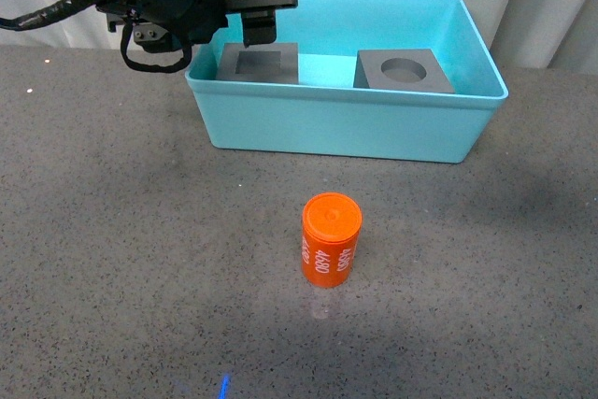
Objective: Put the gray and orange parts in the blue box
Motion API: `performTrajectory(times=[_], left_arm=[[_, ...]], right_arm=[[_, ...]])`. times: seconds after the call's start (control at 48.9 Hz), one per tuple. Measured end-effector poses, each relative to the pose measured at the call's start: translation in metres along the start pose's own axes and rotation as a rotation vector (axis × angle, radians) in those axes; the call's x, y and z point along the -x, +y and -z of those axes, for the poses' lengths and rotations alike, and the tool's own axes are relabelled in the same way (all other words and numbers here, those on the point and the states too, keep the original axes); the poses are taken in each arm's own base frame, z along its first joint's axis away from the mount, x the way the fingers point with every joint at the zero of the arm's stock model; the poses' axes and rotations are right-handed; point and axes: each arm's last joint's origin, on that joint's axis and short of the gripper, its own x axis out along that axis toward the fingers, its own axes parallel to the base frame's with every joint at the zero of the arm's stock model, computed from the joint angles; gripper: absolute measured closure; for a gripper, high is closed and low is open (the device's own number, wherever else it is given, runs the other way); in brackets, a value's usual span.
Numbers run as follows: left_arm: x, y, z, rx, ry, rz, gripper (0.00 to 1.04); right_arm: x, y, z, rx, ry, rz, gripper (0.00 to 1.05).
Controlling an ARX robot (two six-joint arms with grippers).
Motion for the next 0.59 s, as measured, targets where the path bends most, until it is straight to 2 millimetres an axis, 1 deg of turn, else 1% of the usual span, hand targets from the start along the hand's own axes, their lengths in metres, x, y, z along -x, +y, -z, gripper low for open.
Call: performTrajectory(times=[0.02, 0.082, 0.123, 0.163, 0.204, 0.266, 0.306, 0.327, 0.388, 0.409, 0.511, 0.592], left_arm=[[0.004, 0.000, -0.002, 0.012, -0.021, 0.008, 0.36], [0.017, -0.001, -0.007, 0.030, -0.072, 0.020, 0.25], [0.030, -0.001, -0.013, 0.046, -0.125, 0.035, 0.16], [0.042, -0.001, -0.017, 0.053, -0.172, 0.037, 0.09], [0.052, 0.000, -0.020, 0.054, -0.213, 0.033, 0.05], [0.066, 0.000, -0.023, 0.058, -0.269, 0.039, 0.06], [0.081, 0.001, -0.025, 0.059, -0.318, 0.048, 0.07], [0.084, 0.002, -0.025, 0.061, -0.328, 0.051, 0.07], [0.104, 0.006, -0.023, 0.076, -0.371, 0.053, 0.07], [0.107, 0.007, -0.022, 0.080, -0.375, 0.051, 0.07], [0.133, 0.015, -0.011, 0.095, -0.403, 0.038, 0.07], [0.155, 0.027, 0.007, 0.107, -0.397, 0.008, 0.07]], right_arm=[[0.000, 0.000, 0.000, 0.000, 0.000, 0.000, 0.10], [0.000, 0.000, 0.000, 0.000, 0.000, 0.000, 0.10], [0.000, 0.000, 0.000, 0.000, 0.000, 0.000, 0.10], [0.000, 0.000, 0.000, 0.000, 0.000, 0.000, 0.10], [0.000, 0.000, 0.000, 0.000, 0.000, 0.000, 0.10], [0.000, 0.000, 0.000, 0.000, 0.000, 0.000, 0.10], [0.000, 0.000, 0.000, 0.000, 0.000, 0.000, 0.10], [0.000, 0.000, 0.000, 0.000, 0.000, 0.000, 0.10], [0.000, 0.000, 0.000, 0.000, 0.000, 0.000, 0.10], [0.000, 0.000, 0.000, 0.000, 0.000, 0.000, 0.10], [0.000, 0.000, 0.000, 0.000, 0.000, 0.000, 0.10], [0.000, 0.000, 0.000, 0.000, 0.000, 0.000, 0.10]])
